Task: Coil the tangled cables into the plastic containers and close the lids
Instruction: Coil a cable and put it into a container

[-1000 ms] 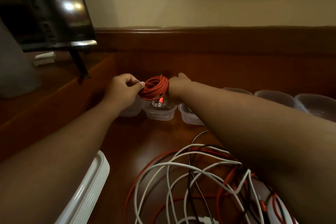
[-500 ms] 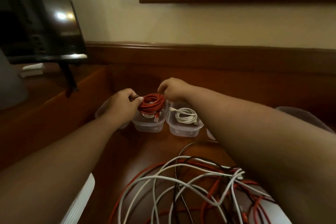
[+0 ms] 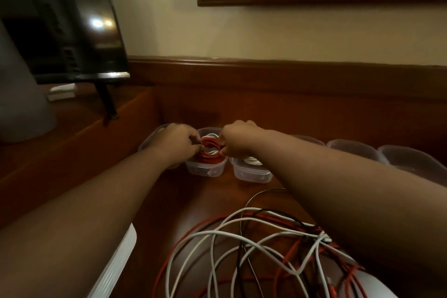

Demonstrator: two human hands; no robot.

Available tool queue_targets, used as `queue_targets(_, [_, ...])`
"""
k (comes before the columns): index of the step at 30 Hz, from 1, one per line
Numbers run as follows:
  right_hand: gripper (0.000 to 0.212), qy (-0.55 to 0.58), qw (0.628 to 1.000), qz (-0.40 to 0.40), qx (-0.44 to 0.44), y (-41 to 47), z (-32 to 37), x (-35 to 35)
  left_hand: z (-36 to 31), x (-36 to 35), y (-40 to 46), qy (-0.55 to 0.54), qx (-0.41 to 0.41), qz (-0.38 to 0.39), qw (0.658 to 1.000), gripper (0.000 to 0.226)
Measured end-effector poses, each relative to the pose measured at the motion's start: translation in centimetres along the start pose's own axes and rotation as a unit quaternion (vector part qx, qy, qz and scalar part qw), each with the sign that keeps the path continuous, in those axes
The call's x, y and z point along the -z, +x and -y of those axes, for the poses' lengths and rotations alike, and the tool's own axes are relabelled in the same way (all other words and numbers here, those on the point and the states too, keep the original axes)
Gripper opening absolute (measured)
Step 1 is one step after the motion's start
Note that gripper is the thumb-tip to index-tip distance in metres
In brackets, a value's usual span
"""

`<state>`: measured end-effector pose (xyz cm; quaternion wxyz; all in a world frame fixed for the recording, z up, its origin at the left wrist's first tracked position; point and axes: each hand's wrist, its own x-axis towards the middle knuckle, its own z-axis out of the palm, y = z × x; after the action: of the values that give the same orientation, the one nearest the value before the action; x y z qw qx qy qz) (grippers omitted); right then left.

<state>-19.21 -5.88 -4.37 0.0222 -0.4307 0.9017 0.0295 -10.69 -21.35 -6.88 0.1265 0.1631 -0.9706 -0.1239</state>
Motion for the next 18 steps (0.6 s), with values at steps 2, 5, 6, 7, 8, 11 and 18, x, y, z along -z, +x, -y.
queue_targets(2, [0.027,-0.024,1.000,-0.001,0.014,-0.1,0.0,-0.2,0.0,0.2,0.0,0.053,-0.039,0.018,0.998,0.014])
queue_targets(5, [0.014,-0.054,0.998,0.001,0.024,-0.6,0.2,-0.4,0.4,0.5,-0.1,0.067,-0.054,0.056,0.995,0.022])
queue_targets(6, [0.013,-0.055,0.998,0.009,0.022,-0.9,0.2,-0.4,0.5,0.7,-0.3,0.070,-0.053,0.072,0.994,0.024])
queue_targets(7, [0.015,-0.053,0.998,0.020,0.016,-1.1,0.3,-0.4,0.4,0.9,-0.5,0.071,-0.054,0.087,0.992,0.028])
queue_targets(8, [0.021,-0.046,0.999,0.028,0.008,-1.4,0.3,-0.3,0.3,1.1,-0.8,0.071,-0.050,0.103,0.991,0.032])
queue_targets(11, [0.040,-0.005,1.000,0.010,0.003,-3.7,0.3,0.6,-0.3,2.0,-2.4,0.026,-0.050,0.112,0.992,0.044])
queue_targets(18, [0.027,0.182,0.983,-0.004,-0.016,-14.6,0.8,3.0,-4.4,4.2,-9.6,-0.080,-0.055,0.081,0.992,0.025])
